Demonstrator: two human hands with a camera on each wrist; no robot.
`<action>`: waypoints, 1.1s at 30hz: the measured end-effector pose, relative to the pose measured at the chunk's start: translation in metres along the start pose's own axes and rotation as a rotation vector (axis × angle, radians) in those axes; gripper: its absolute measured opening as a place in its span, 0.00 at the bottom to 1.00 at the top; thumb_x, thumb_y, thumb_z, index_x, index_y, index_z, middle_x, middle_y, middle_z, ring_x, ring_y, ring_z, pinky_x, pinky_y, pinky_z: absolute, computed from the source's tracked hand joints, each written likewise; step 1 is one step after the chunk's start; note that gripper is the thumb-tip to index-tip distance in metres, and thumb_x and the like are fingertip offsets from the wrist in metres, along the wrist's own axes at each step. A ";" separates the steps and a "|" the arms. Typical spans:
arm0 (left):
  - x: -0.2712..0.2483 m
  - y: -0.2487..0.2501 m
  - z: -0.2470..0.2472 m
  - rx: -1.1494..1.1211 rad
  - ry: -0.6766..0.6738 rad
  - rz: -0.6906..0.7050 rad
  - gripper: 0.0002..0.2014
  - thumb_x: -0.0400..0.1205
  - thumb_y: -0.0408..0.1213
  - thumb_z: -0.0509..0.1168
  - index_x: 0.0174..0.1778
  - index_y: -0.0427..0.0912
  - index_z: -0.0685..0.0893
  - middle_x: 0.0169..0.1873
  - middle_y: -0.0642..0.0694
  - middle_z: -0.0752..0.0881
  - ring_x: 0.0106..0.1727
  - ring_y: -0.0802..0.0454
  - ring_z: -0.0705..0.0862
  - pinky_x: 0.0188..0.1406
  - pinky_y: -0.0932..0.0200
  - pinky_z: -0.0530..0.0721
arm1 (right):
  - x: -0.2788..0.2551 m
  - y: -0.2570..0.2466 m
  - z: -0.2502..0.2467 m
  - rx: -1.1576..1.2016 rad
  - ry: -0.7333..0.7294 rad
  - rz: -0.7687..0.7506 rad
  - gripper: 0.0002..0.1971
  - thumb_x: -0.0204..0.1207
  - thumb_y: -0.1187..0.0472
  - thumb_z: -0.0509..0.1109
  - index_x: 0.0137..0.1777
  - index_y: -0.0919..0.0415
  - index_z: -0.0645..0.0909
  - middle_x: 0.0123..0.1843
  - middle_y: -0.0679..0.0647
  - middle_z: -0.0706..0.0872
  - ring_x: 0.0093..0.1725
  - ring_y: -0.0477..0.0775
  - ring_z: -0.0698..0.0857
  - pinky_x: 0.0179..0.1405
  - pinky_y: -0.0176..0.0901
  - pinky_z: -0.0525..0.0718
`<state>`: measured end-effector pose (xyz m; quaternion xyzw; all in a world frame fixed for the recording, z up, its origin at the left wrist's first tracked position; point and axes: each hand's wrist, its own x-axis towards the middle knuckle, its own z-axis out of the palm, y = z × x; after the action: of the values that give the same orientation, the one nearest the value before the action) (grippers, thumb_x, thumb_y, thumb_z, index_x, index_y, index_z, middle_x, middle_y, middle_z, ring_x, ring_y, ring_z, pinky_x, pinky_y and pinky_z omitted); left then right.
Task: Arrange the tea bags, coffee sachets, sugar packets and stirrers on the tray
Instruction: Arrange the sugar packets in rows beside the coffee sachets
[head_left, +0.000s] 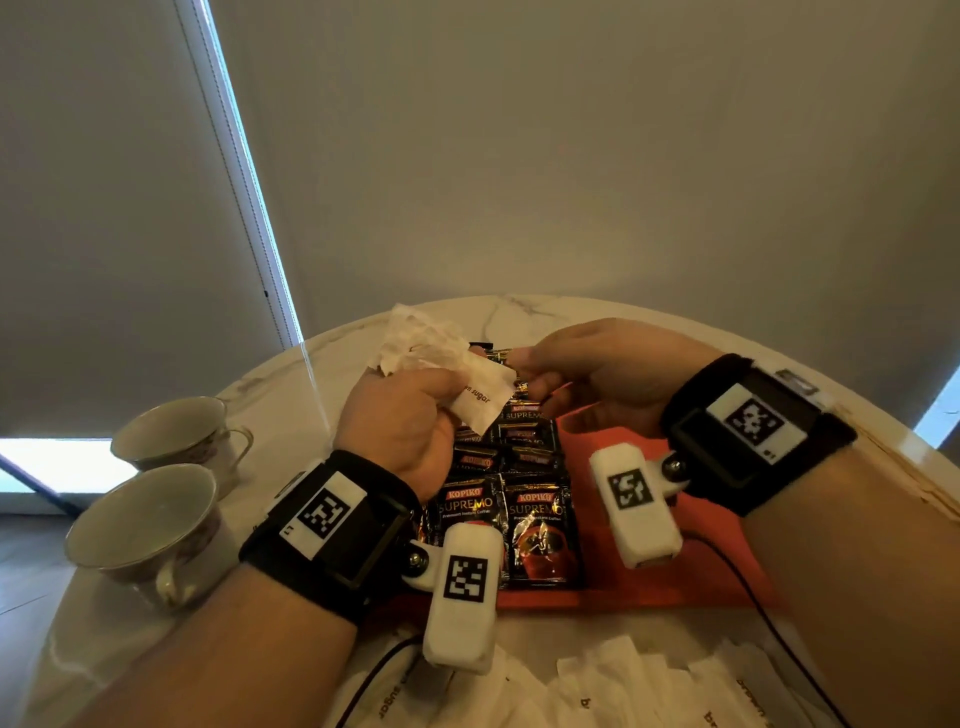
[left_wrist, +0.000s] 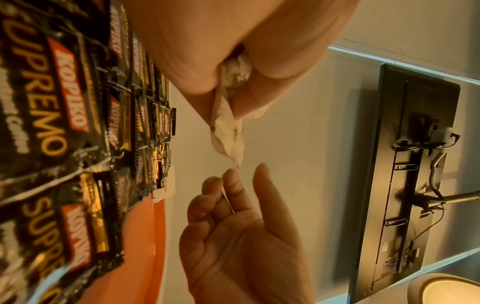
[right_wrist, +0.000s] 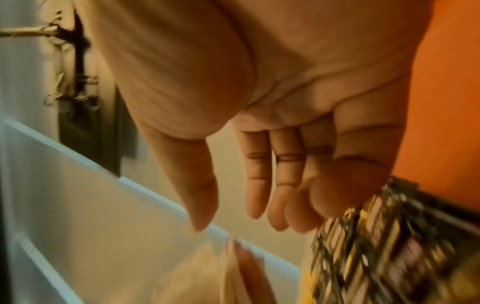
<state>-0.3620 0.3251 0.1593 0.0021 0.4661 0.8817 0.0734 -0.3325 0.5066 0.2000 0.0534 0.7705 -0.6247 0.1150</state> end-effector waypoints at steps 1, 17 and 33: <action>-0.002 0.001 0.000 -0.022 -0.028 0.010 0.16 0.82 0.11 0.58 0.57 0.31 0.85 0.50 0.34 0.94 0.49 0.39 0.95 0.39 0.46 0.94 | -0.004 0.000 0.008 -0.043 -0.027 -0.016 0.21 0.59 0.49 0.84 0.48 0.59 0.87 0.38 0.54 0.87 0.35 0.50 0.85 0.37 0.44 0.83; 0.001 0.000 -0.004 -0.007 -0.034 0.042 0.17 0.83 0.14 0.63 0.61 0.37 0.84 0.55 0.35 0.92 0.52 0.40 0.95 0.45 0.51 0.94 | 0.005 0.011 0.029 0.252 0.145 -0.171 0.07 0.78 0.68 0.77 0.54 0.68 0.87 0.42 0.59 0.92 0.36 0.51 0.88 0.40 0.49 0.92; 0.001 0.005 -0.004 -0.103 -0.012 -0.075 0.12 0.89 0.27 0.64 0.67 0.32 0.83 0.58 0.30 0.92 0.52 0.33 0.94 0.44 0.46 0.96 | 0.006 0.006 0.017 0.346 0.097 -0.206 0.14 0.79 0.68 0.75 0.63 0.70 0.85 0.44 0.58 0.93 0.35 0.48 0.89 0.38 0.44 0.92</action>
<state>-0.3637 0.3198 0.1611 -0.0138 0.4192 0.9012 0.1094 -0.3352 0.4906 0.1891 0.0233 0.6579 -0.7528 0.0026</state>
